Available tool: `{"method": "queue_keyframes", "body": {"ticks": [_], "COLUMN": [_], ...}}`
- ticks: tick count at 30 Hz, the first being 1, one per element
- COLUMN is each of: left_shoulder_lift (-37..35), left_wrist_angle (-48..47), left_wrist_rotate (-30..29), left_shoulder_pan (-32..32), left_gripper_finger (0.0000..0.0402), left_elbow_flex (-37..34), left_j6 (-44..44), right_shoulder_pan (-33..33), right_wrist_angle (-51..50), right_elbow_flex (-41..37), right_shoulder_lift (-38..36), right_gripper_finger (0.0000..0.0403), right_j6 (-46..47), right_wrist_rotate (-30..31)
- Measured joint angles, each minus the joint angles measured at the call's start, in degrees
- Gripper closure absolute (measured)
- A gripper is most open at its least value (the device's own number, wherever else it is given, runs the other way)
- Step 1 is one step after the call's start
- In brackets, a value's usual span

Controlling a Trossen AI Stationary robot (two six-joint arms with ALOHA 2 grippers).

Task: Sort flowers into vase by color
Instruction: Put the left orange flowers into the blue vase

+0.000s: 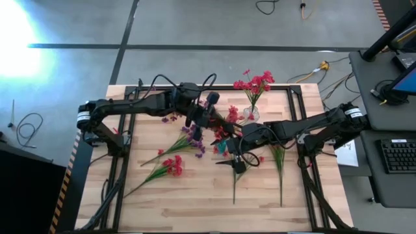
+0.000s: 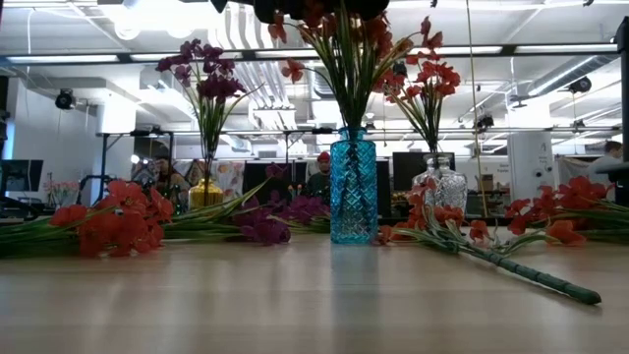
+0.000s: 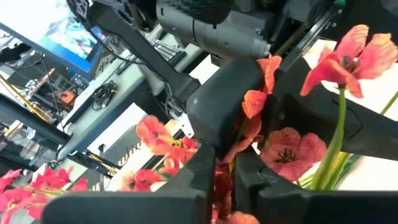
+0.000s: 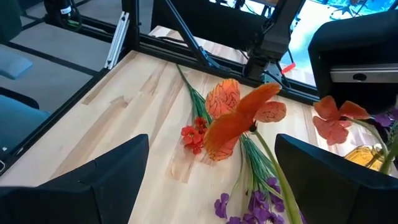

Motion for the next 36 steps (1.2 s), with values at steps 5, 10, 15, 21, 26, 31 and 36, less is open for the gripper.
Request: {"method": "queue_keyframes", "body": {"ticks": [5,10,15,21,26,31,36], "left_shoulder_lift": [-0.01,-0.01,-0.01,-0.01,-0.01,-0.01,-0.01], "left_wrist_angle": [-0.59,-1.56,-2.21,-3.20,-4.72,-6.43,-7.08], "left_wrist_rotate": [0.02,0.02,-0.94,-1.03,-1.05,-1.11,-1.16], "left_shoulder_pan": [0.36,0.68,0.80,0.80,0.77,0.77,0.77], "left_gripper_finger": [0.0396,0.0400,0.0401,0.0401,0.0401,0.0401,0.0401], "left_elbow_flex": [-0.03,-0.13,-0.17,-0.18,-0.18,-0.20,-0.18], "left_j6": [-0.78,-1.30,-1.43,-1.43,-1.21,-0.95,-0.93], "right_shoulder_pan": [-0.02,-0.04,-0.11,-0.11,-0.11,-0.09,-0.04], "right_wrist_angle": [0.59,1.13,1.18,0.55,-0.27,-0.99,-0.99], "right_elbow_flex": [0.00,0.00,0.02,0.02,0.02,0.02,0.02], "right_shoulder_lift": [0.00,0.00,0.00,-0.02,-0.08,-0.11,-0.11], "right_gripper_finger": [0.0062,0.0062,0.0062,0.0062,0.0062,0.0062,0.0062], "right_j6": [1.67,5.54,9.96,14.62,16.03,16.09,15.61], "right_wrist_rotate": [0.18,0.28,1.10,1.12,1.18,2.37,2.32]}}
